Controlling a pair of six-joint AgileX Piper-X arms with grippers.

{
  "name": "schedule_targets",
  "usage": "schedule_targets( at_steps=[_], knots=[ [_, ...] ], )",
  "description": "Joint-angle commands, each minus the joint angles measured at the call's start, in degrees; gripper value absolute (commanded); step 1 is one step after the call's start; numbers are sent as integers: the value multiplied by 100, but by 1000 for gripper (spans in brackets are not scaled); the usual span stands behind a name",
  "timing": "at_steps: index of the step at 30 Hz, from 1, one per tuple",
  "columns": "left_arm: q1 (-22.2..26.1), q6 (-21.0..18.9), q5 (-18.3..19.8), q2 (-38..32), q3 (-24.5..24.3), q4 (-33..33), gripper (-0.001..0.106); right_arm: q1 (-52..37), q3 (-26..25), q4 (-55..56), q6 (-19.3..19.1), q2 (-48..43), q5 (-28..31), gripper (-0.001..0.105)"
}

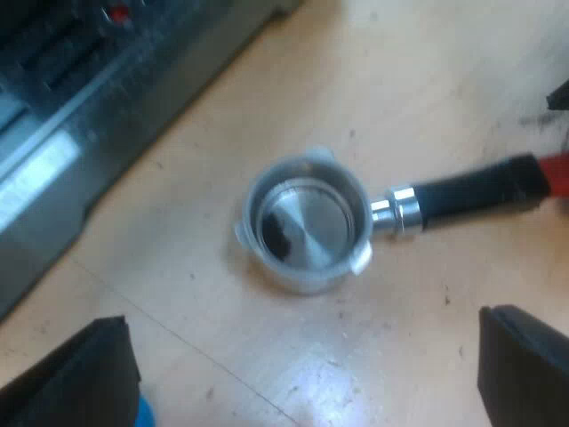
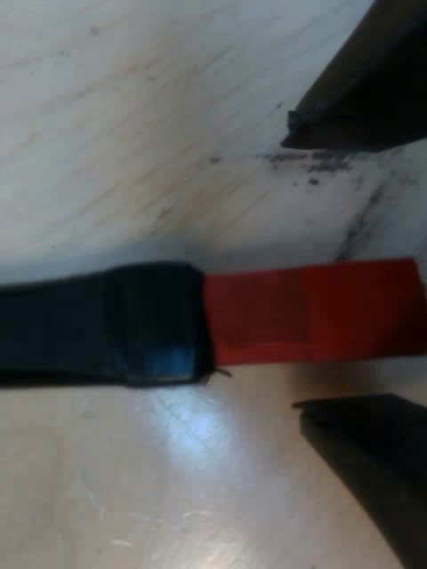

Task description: Grind coffee beans and then tamp

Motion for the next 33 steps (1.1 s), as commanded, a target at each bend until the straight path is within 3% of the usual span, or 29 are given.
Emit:
schedule_targets(
  at_steps=[1, 2, 3, 7, 9, 13, 18, 20, 26, 33],
  knots=[
    [-27, -44, -78, -242, -33, 90, 80, -17, -290, 595, 86, -22, 48, 61],
    [-27, -77, -118, -325, -33, 134, 80, 12, -652, 1037, 84, -50, 48, 61],
    [-27, -120, -144, -463, -33, 236, 80, 9, -707, 1089, 84, -58, 48, 62],
    [-27, -621, -254, -954, -130, 358, 80, 9, -1276, 1439, 47, -151, 48, 85],
    [-27, -624, -335, -1040, -242, 393, 80, 9, -1444, 1427, 33, -210, 48, 94],
    [-27, -624, -958, -1082, -625, 806, 80, 9, -1689, 1258, 35, -401, 22, 97],
    [73, -938, -1055, -1082, -983, 1200, 80, 9, -1692, 305, 6, -590, 17, 97],
    [260, -1072, -1113, -1082, -1017, 1264, 80, 9, -1692, -364, -242, -593, 17, 97],
    [1052, -1050, -1102, -1054, -1015, 1468, 80, 9, -1457, -1762, -721, -593, 8, 97],
    [1153, -963, -1114, -658, -1015, 1580, 80, 9, -797, -2823, -1347, -593, -256, 97]
  ],
)
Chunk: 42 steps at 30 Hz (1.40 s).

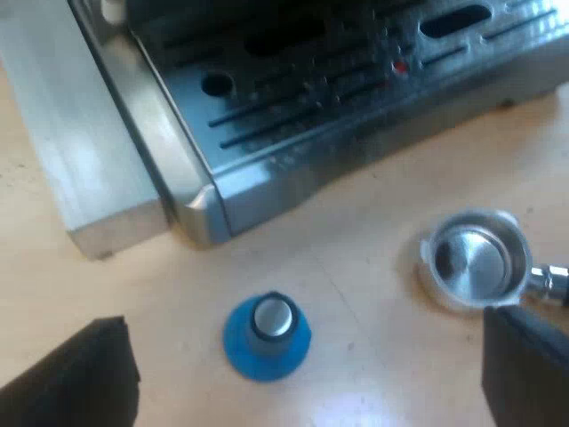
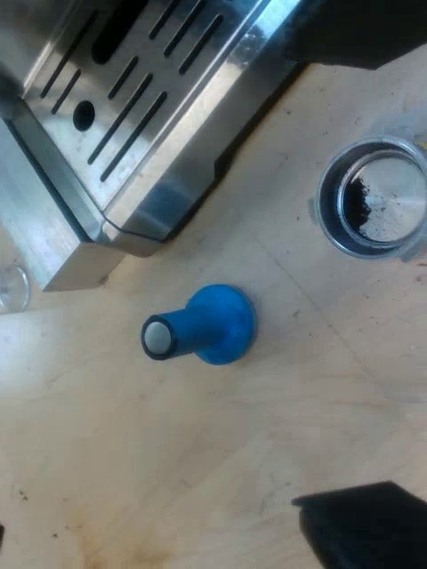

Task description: Grind coffee beans and then tamp

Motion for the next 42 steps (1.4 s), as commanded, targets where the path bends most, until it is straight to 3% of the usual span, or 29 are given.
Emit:
schedule_targets(
  at_steps=[1, 8, 16, 25, 42],
  knots=[
    [-9, 27, -56, 235, -43, 51, 80, 9, 324, -636, -354, -39, -93, 97],
    [-9, 174, -70, 1094, -43, 36, 80, 9, 987, -1549, -585, -39, -93, 97],
    [-9, 288, -70, 1864, -43, -202, 78, 9, 1293, -1614, -556, 132, -93, 97],
    [-9, 642, -70, 2721, -43, -302, 78, 9, 1311, -1733, -554, 247, -93, 97],
    [-9, 680, 101, 4038, -43, -790, 78, 9, 1311, -1734, -554, 247, -93, 97]
  ],
)
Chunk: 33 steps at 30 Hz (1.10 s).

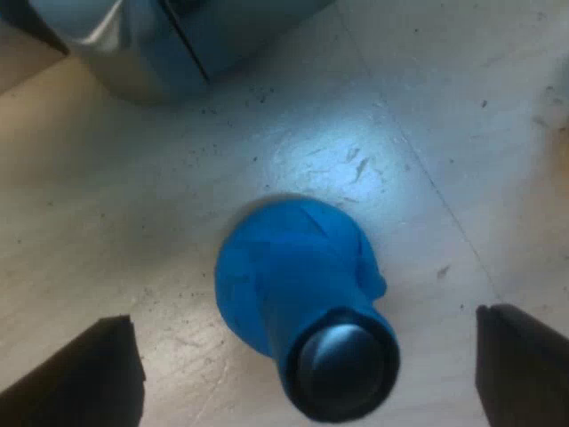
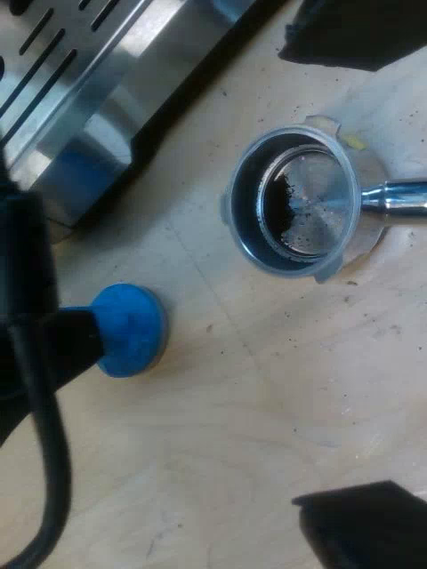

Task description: Grind coffee beans and then tamp

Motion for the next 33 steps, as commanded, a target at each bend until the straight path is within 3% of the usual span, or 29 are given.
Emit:
schedule_targets(
  at_steps=[1, 17, 20, 22, 23, 25, 27, 33],
  knots=[
    [-9, 37, 41, 150, -35, -84, 78, 9, -3, -83, -61, -10, -52, 97],
    [-9, 37, 41, 773, -35, -260, 77, 9, -3, -83, -61, -10, -52, 97],
    [-9, 37, 41, 773, -35, -260, 64, 9, -3, -83, -61, -10, -52, 97],
    [-9, 37, 41, 773, -35, -260, 45, 9, -3, -83, -61, -10, -52, 97],
    [-9, 37, 41, 773, -35, -260, 42, 9, -3, -83, -61, -10, -52, 97],
    [-9, 37, 170, 773, -35, -247, 19, 9, -3, -83, 205, -10, -52, 97],
    [-9, 37, 312, 773, -35, -247, 3, -2, -3, -73, 343, -10, -13, 97],
    [-9, 37, 424, 733, -35, -85, 0, 11, -3, -73, 355, -100, 111, 97]
  ],
)
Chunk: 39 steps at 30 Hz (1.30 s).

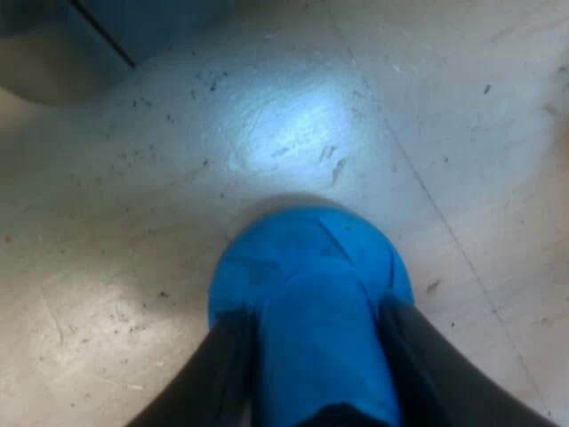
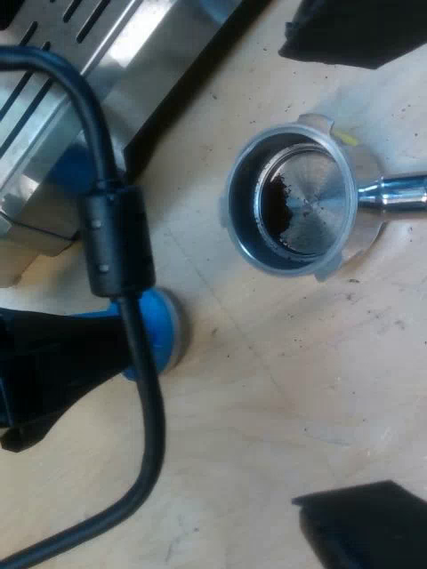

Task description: Grind coffee beans and then tamp

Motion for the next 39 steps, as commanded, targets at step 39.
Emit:
schedule_targets(
  at_steps=[39],
  knots=[
    [-2457, -36, -434, -965, -1030, 374, 0, 11, 1095, -81, 14, -866, 397, 97]
  ],
)
